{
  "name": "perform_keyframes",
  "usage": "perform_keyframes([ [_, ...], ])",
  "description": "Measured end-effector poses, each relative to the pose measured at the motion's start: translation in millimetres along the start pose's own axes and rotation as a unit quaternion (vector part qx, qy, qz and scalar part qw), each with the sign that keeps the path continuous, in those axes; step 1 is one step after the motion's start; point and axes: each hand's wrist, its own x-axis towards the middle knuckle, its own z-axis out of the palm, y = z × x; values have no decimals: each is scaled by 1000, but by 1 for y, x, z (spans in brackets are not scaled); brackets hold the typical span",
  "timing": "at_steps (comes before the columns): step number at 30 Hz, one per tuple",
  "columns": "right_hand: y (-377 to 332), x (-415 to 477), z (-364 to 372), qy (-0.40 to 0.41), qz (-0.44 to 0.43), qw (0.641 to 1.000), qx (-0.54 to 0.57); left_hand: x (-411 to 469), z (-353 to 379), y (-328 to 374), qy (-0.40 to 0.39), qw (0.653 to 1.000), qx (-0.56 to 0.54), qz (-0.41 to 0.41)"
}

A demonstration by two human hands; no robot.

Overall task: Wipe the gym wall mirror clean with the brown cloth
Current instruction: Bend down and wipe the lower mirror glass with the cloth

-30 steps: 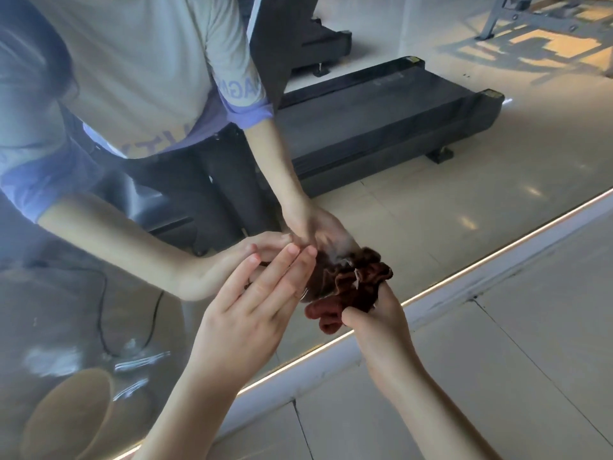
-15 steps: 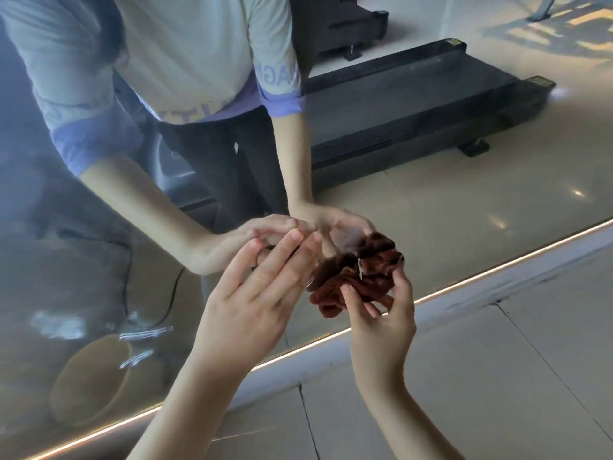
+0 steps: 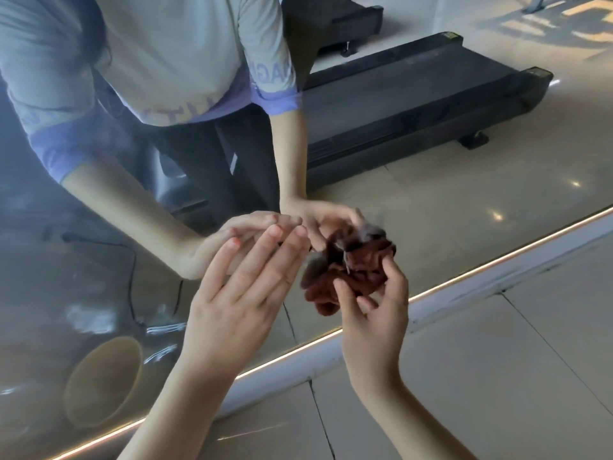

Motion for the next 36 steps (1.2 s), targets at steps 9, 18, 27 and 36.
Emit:
perform_keyframes([
  [9,4,3,0,13,-5,998,-55,-14,-5,-16,3,1000,4,17],
  [18,-26,30,-5,-1,-240,953,-186,-15,-3,-15,5,1000,-6,7],
  [27,-23,52,-14,49,-341,905,-247,-15,-3,-16,7,1000,0,9],
  [36,-17,48,-17,10,-412,865,-285,-16,-2,-15,4,1000,14,13],
])
